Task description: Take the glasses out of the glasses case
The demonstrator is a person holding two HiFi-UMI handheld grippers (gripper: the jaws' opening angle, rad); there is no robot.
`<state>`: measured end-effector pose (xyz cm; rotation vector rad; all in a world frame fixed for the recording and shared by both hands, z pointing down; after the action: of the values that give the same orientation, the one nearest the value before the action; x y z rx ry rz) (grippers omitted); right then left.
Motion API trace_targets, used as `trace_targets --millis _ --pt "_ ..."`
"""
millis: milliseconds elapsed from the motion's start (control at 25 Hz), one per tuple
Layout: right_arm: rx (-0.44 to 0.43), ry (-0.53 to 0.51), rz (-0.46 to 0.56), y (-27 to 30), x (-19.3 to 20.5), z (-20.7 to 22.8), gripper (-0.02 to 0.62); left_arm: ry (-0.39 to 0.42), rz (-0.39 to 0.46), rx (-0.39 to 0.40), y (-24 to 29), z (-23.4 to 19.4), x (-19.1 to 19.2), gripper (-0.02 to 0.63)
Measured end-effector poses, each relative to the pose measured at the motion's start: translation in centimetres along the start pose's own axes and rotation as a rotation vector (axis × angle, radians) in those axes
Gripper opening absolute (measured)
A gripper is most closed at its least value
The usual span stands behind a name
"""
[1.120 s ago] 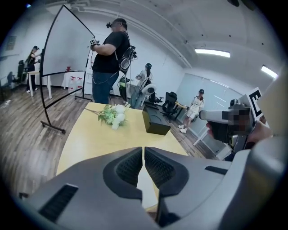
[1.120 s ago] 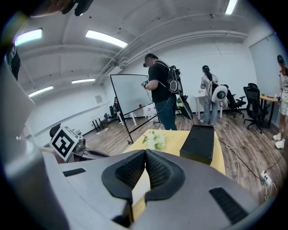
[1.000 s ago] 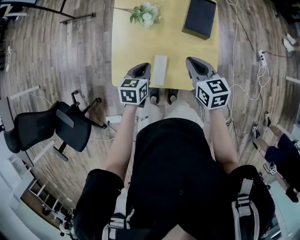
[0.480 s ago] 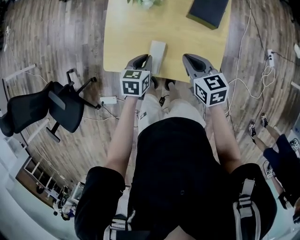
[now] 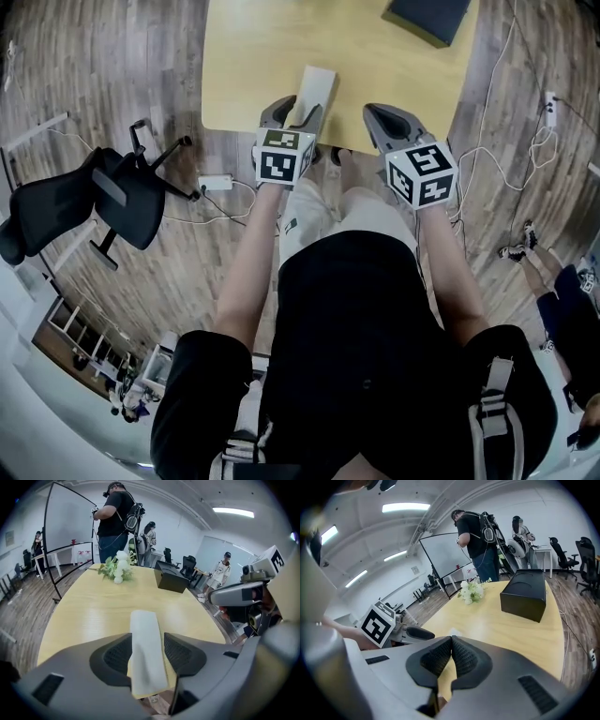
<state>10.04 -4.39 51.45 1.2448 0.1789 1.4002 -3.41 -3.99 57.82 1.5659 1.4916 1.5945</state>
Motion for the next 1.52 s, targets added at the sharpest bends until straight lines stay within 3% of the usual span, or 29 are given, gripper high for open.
trace_targets --millis 280,480,680,1280,1520 --pt "-0.015 0.009 -0.019 1.0 1.0 0.2 0.018 0.051 -0.054 -0.051 2.3 0.4 1.6 0.271" --pt "-0.021 0.002 -0.031 1.3 1.7 -0.2 0.018 0.177 -0.109 -0.137 3.2 0.7 3.0 0.275" --pt "-0.025 0.012 -0.026 1.2 1.9 0.0 0.018 0.174 -0.116 -0.183 3.5 0.3 3.6 0.273" --pt "-0.014 0.038 -0.014 0.7 1.5 0.0 0.018 0.13 -0.125 -0.101 3.1 0.2 3.4 0.273" --pt "0.001 0.049 -0.004 0.4 0.8 -0.6 0.018 0.062 -0.1 -0.021 2.1 -0.3 2.8 0.245"
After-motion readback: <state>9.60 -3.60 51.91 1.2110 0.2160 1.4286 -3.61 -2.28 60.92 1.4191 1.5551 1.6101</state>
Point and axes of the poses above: the fingertips, and each gripper's own axes: y forward along the fingers, z to its right, x out of its underside, the point moved 3 cm from there along -y, backward along the fingers, and after that the axes turned 10 degrees about -z, right-handed, at the moved point
